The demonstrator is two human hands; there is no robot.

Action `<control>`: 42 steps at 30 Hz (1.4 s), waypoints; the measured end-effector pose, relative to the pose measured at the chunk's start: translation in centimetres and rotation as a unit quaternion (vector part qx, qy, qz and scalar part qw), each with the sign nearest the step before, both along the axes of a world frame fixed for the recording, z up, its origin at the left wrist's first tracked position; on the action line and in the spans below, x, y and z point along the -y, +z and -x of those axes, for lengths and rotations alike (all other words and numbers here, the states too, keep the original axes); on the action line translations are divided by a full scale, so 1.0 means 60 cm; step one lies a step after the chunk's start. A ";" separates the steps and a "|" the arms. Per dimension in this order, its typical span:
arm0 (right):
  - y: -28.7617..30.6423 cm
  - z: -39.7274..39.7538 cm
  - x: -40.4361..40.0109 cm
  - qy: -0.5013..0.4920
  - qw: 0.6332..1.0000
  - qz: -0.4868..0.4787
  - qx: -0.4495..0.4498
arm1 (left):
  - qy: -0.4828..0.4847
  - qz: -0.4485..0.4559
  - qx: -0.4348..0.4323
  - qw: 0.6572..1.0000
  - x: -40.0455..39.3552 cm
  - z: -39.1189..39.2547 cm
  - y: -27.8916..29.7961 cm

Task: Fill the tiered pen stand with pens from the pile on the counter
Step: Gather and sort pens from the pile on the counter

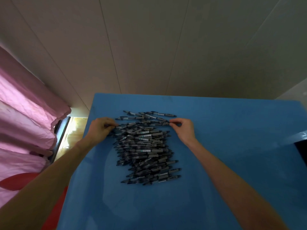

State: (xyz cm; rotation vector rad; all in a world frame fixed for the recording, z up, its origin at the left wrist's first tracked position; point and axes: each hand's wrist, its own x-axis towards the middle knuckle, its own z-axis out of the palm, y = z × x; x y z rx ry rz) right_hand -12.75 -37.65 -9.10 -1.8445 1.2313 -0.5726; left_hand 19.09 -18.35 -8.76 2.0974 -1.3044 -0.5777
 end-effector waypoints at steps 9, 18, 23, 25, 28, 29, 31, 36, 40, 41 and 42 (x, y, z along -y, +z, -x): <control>-0.012 -0.016 -0.020 0.007 0.999 -0.024 0.044 | -0.036 0.000 -0.001 0.999 0.002 0.018 -0.001; 0.002 -0.043 -0.009 0.055 0.998 -0.018 0.031 | 0.020 0.010 -0.052 0.998 0.016 0.060 0.000; 0.006 -0.056 0.012 0.042 0.993 0.092 -0.059 | 0.094 0.032 -0.061 0.993 0.001 0.070 -0.006; 0.011 -0.069 0.025 0.080 0.983 0.073 -0.148 | 0.080 0.033 -0.063 0.994 -0.001 0.078 -0.008; 0.021 -0.090 0.042 0.155 0.952 0.090 -0.247 | 0.044 0.019 -0.024 0.999 0.003 0.083 -0.014; 0.025 -0.098 0.047 0.182 0.944 0.095 -0.259 | 0.034 0.014 0.000 0.999 0.006 0.082 -0.016; 0.034 -0.115 0.055 0.231 0.930 0.096 -0.271 | 0.018 0.010 0.029 0.999 0.011 0.078 -0.019; 0.056 -0.145 0.074 0.311 0.885 0.120 -0.326 | -0.041 -0.009 0.054 0.998 0.028 0.080 -0.004; 0.062 -0.166 0.076 0.347 0.847 0.144 -0.377 | -0.101 -0.038 0.121 0.987 0.039 0.080 0.009; 0.064 -0.171 0.076 0.352 0.839 0.152 -0.386 | -0.110 -0.040 0.125 0.985 0.040 0.080 0.010; 0.065 -0.175 0.075 0.357 0.833 0.160 -0.392 | -0.114 -0.042 0.110 0.986 0.040 0.077 0.010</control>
